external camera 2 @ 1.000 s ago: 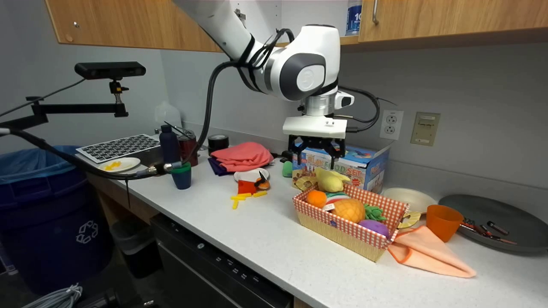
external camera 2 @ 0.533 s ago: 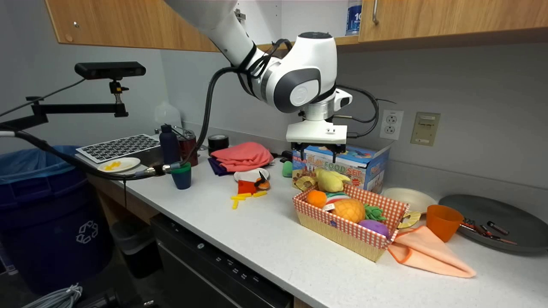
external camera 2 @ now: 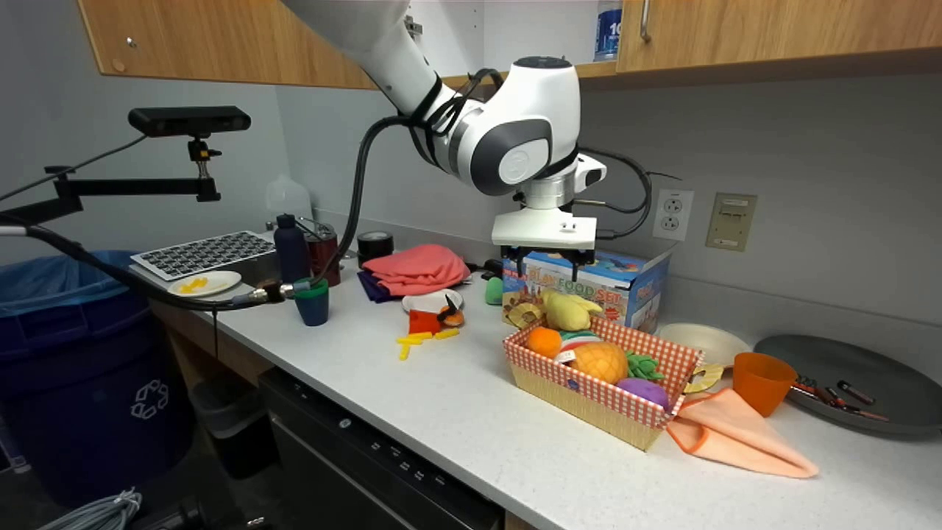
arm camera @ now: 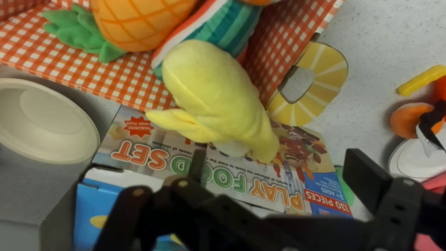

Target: Pick up the banana plush toy from the basket and put it inside the open upper cabinet

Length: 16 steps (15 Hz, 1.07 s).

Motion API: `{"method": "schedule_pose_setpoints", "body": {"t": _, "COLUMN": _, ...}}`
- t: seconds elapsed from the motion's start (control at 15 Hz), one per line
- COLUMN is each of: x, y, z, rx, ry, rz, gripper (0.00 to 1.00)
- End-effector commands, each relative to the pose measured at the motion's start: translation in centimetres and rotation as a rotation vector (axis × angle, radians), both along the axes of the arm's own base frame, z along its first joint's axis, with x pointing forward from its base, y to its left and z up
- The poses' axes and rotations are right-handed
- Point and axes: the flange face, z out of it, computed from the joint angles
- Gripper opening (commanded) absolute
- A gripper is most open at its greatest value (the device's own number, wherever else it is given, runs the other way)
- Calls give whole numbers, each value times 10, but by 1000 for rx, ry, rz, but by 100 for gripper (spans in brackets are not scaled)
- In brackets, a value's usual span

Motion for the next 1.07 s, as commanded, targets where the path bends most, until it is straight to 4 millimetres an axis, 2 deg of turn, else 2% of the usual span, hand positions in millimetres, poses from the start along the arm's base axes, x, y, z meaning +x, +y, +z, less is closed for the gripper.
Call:
{"method": "schedule_pose_setpoints", "body": {"t": 0.0, "x": 4, "y": -6, "z": -3, "rx": 42, "ry": 14, "rz": -21, "gripper": 100}}
{"method": "schedule_pose_setpoints", "body": {"t": 0.53, "x": 9, "y": -35, "z": -29, "rx": 50, "ry": 44, "rz": -72, "gripper": 100}}
{"method": "schedule_pose_setpoints", "body": {"t": 1.0, "x": 12, "y": -38, "z": -40, "rx": 39, "ry": 62, "rz": -73, "gripper": 100}}
